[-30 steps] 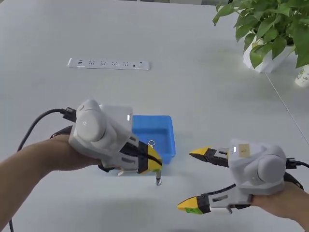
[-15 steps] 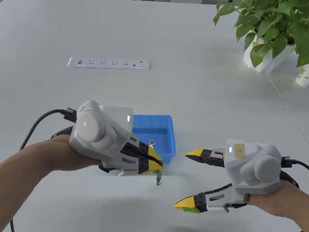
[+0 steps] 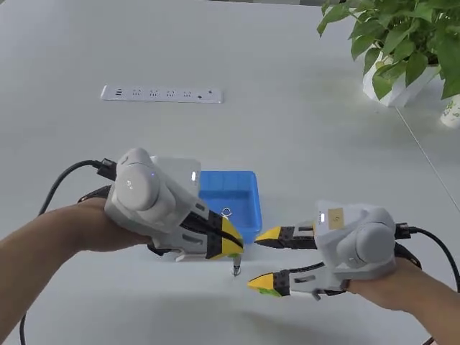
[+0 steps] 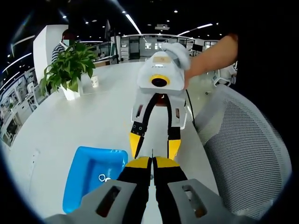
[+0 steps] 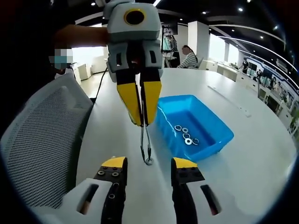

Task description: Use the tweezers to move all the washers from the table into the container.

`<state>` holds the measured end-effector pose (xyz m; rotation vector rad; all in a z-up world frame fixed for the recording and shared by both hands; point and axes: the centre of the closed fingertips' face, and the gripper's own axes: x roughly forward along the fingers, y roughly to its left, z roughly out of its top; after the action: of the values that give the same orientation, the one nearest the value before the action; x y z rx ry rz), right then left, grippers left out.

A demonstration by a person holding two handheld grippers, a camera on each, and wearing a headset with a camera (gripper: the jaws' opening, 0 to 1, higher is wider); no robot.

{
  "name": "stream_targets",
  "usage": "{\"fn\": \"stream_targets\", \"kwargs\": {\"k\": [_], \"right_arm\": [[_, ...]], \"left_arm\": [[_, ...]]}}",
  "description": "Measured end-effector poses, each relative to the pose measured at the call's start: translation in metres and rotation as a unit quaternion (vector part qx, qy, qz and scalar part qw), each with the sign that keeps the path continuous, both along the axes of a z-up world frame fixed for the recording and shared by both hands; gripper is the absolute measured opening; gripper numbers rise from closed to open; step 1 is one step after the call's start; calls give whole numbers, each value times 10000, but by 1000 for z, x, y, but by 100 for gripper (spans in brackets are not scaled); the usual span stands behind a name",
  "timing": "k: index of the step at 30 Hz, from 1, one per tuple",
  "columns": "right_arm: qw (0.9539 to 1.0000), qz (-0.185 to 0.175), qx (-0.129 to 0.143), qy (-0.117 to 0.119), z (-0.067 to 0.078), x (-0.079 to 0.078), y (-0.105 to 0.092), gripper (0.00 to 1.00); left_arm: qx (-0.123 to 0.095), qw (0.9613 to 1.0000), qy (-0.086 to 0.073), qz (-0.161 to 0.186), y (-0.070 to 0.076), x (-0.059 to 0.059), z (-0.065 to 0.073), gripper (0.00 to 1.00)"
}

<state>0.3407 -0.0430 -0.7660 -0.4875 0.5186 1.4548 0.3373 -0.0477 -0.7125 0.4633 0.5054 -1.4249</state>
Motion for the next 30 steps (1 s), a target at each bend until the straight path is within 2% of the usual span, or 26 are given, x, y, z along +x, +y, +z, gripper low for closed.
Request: {"fn": "stream_targets", "kwargs": {"k": [11,25,30], "right_arm": [[9994,331,-104,-38,-8,-4,15,21],[9976,598,-321,-135,-15,-4,21,11],[9977,561,-344,-144,-16,-4,22,10]], "left_arm": [[4,10000,12,-35,-1,-1,0,5],[62,10000,-6,-70,1,1,-1,5],[76,9999,2,-79,1,2,-1,5]]}}
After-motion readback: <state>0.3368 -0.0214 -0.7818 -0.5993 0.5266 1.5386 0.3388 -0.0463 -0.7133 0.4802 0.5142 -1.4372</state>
